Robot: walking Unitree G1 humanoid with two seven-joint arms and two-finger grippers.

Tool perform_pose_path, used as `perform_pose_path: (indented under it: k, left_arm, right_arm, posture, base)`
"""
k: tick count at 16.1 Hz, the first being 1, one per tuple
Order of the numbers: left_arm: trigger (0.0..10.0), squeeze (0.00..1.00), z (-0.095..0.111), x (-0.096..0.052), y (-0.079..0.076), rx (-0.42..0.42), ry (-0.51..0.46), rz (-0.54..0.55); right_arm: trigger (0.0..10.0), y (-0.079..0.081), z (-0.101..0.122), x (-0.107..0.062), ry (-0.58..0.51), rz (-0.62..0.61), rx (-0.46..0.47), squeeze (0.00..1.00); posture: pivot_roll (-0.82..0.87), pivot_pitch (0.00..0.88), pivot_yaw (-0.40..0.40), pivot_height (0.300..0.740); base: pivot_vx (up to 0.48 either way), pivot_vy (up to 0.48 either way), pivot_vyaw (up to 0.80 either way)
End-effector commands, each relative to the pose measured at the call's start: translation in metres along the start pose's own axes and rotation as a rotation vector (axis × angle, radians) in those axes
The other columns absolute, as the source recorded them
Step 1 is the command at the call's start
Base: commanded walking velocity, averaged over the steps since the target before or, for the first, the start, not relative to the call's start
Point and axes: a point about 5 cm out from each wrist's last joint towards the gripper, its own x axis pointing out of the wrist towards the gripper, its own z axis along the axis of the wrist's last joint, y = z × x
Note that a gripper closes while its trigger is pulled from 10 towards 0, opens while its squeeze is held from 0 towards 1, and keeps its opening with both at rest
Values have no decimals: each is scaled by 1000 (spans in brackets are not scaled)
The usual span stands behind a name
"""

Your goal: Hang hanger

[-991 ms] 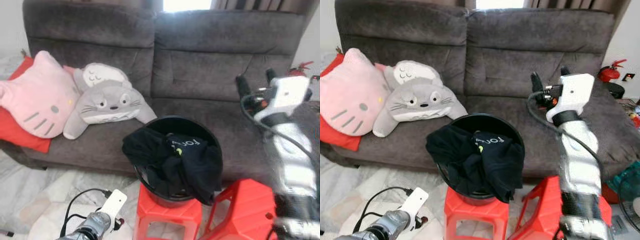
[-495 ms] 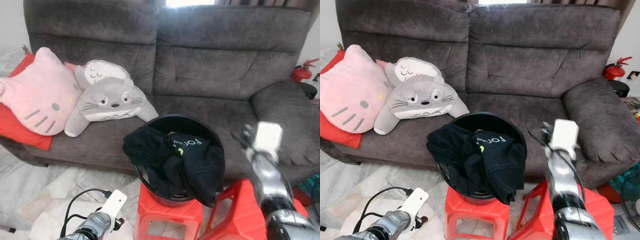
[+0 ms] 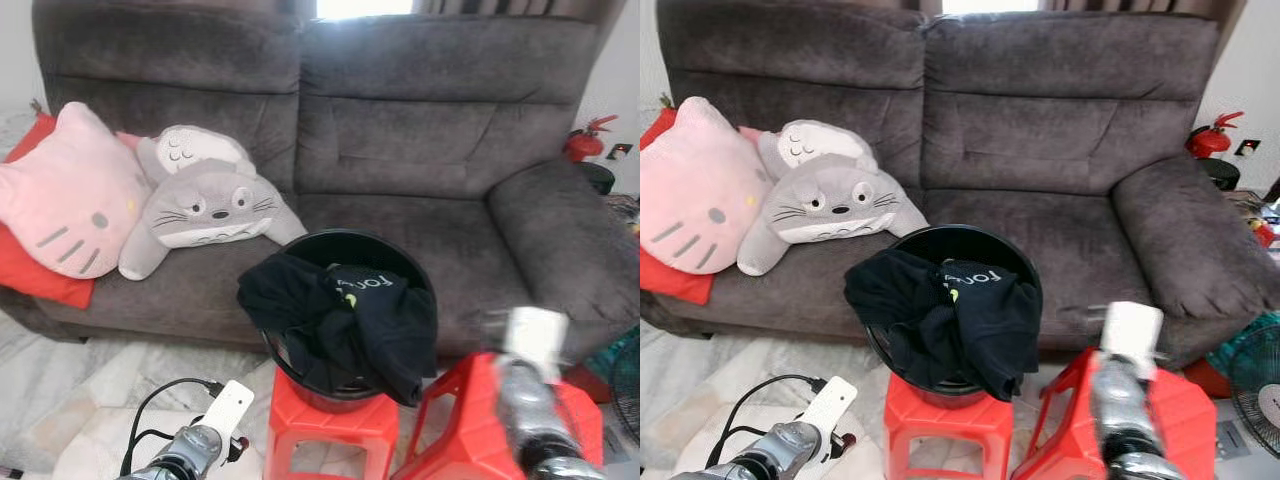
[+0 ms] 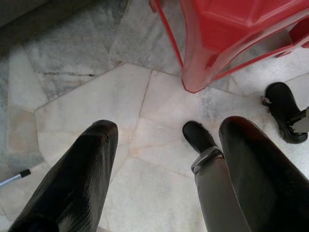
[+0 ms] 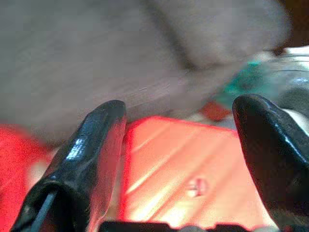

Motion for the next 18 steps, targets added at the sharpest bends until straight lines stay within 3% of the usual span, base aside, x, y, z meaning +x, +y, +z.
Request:
perform_pose_path:
  k: [1,7,10,13,16,17,18]
  left_arm:
    - [10000,0,0,0,1,4,3,6]
    - [10000,0,1,0,1,3,0,2]
    - [10000,0,1,0,1,7,2,-2]
    - [10000,0,1,0,1,-3,0,1]
    - [10000,0,-2,0,2,-10,-2,0]
    - [10000,0,-2,0,1,-8,-9,-11]
    - [10000,0,-2,0,2,-6,-10,-14]
  right_arm:
    - [10000,14,-4,-1,69,84,-18,0]
    - [10000,38,-50,-20,407,172,84,0]
    - [10000,41,-59,-25,463,233,21,0]
    - [10000,44,-59,-26,433,279,-31,0]
    - [10000,52,-67,-33,438,300,-156,0]
    - [10000,44,-52,-24,327,171,-72,0]
    - [10000,34,-30,-13,230,108,79,0]
  posture:
    - [-189,0,-50,740]
    - [-178,0,-52,740]
    - [-178,0,-52,740]
    - [-161,0,-61,740]
    - [-171,0,-61,740]
    - [-176,0,-59,740]
    - [-175,0,-54,740]
  base:
    - [0,0,0]
    - [0,0,0]
    - [0,0,0]
    - [0,0,0]
    - [0,0,0]
    - [0,0,0]
    - [0,0,0]
